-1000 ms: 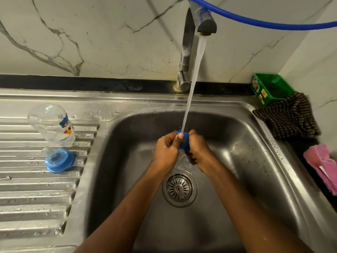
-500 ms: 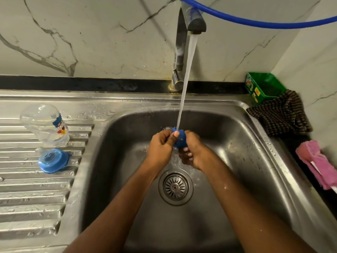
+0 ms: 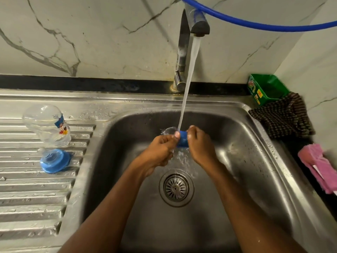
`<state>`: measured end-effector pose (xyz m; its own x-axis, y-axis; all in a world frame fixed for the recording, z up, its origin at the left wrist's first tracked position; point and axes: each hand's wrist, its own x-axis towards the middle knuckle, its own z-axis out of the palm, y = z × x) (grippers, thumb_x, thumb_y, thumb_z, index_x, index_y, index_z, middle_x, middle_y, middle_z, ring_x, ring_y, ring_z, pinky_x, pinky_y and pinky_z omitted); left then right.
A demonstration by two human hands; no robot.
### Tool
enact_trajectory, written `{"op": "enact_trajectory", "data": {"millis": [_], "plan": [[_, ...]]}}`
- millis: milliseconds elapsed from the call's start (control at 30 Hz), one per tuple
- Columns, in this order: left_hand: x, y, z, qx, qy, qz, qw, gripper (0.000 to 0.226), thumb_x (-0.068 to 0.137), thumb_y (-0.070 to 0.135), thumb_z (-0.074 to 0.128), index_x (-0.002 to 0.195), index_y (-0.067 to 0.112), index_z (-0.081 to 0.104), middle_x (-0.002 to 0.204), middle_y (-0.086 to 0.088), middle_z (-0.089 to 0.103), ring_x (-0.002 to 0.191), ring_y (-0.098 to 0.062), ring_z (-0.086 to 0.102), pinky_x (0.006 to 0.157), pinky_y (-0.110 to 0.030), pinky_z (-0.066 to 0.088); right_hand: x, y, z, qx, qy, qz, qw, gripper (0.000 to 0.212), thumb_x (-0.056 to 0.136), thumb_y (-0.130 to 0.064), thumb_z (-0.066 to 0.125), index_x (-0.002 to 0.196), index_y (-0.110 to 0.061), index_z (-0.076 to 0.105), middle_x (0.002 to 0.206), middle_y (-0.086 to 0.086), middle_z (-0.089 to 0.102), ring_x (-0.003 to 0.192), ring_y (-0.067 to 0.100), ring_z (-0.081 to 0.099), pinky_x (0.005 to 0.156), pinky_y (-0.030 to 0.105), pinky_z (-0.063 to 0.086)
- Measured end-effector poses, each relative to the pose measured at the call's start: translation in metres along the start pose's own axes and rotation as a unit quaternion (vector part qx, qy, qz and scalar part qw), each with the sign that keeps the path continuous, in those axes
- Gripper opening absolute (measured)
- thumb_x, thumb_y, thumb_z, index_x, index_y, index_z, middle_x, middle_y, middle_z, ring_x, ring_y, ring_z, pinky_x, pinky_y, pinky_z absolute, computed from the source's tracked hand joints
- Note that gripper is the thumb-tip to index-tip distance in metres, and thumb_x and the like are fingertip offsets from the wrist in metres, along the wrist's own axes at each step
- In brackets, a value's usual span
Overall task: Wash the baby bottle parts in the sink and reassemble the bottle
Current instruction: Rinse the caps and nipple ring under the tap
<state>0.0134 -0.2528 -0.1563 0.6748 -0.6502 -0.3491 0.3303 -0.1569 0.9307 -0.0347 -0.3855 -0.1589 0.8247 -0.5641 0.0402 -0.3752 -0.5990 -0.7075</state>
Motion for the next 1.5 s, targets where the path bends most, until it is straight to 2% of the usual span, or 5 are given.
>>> {"op": "enact_trajectory", "data": {"millis": [167, 400, 567, 1067, 1500], "plan": [[0.01, -0.001, 0.001, -0.092, 0.028, -0.037, 0.995, 0.037, 0.099, 0.042, 0.046, 0.092, 0.008, 0.06, 0.059, -0.003, 0.04, 0.041, -0.007, 0.025, 0.035, -0.02, 0.021, -0.017, 0.008, 0.013, -0.101, 0.05, -0.173, 0.978, 0.041, 0.098, -0.044, 0.023, 0.098, -0.016, 0.053, 0.079, 0.006, 0.066, 0.068, 0.024, 0.065, 0.055, 0.037, 0.051], [0.006, -0.018, 0.024, 0.143, 0.123, 0.115, 0.975, 0.023, 0.102, 0.027, 0.045, 0.098, 0.012, 0.063, 0.08, -0.001, 0.067, 0.071, -0.007, 0.063, 0.064, -0.019, 0.048, -0.007, -0.003, 0.011, 0.33, -0.191, 0.379, 0.843, 0.047, 0.096, -0.043, 0.03, 0.067, -0.012, 0.051, 0.041, 0.0, 0.041, 0.03, 0.009, 0.03, 0.032, 0.014, 0.022], [0.01, -0.01, 0.024, 0.044, 0.148, 0.112, 0.982, 0.029, 0.103, 0.024, 0.043, 0.102, 0.004, 0.064, 0.061, 0.005, 0.055, 0.044, 0.0, 0.046, 0.045, -0.014, 0.037, -0.009, -0.009, 0.02, 0.149, 0.033, 0.148, 0.977, 0.047, 0.099, -0.044, 0.03, 0.099, -0.012, 0.065, 0.081, 0.012, 0.067, 0.071, 0.027, 0.062, 0.061, 0.029, 0.045], [0.003, -0.007, 0.017, -0.136, 0.062, -0.035, 0.988, 0.031, 0.101, 0.033, 0.047, 0.091, 0.008, 0.061, 0.052, 0.001, 0.044, 0.034, -0.004, 0.026, 0.03, -0.017, 0.021, -0.014, 0.012, 0.005, -0.057, -0.028, -0.087, 0.994, 0.033, 0.101, -0.041, 0.033, 0.097, -0.016, 0.055, 0.09, 0.013, 0.07, 0.083, 0.034, 0.064, 0.06, 0.032, 0.041], [-0.016, -0.01, 0.028, 0.021, 0.211, -0.039, 0.976, 0.058, 0.099, 0.053, 0.037, 0.089, 0.003, 0.064, 0.076, -0.015, 0.063, 0.042, -0.013, 0.043, 0.038, -0.02, 0.033, -0.048, 0.003, -0.005, 0.095, -0.088, 0.104, 0.986, 0.039, 0.084, -0.06, 0.054, 0.096, -0.023, 0.056, 0.096, 0.003, 0.07, 0.068, 0.021, 0.069, 0.065, 0.038, 0.059]]}}
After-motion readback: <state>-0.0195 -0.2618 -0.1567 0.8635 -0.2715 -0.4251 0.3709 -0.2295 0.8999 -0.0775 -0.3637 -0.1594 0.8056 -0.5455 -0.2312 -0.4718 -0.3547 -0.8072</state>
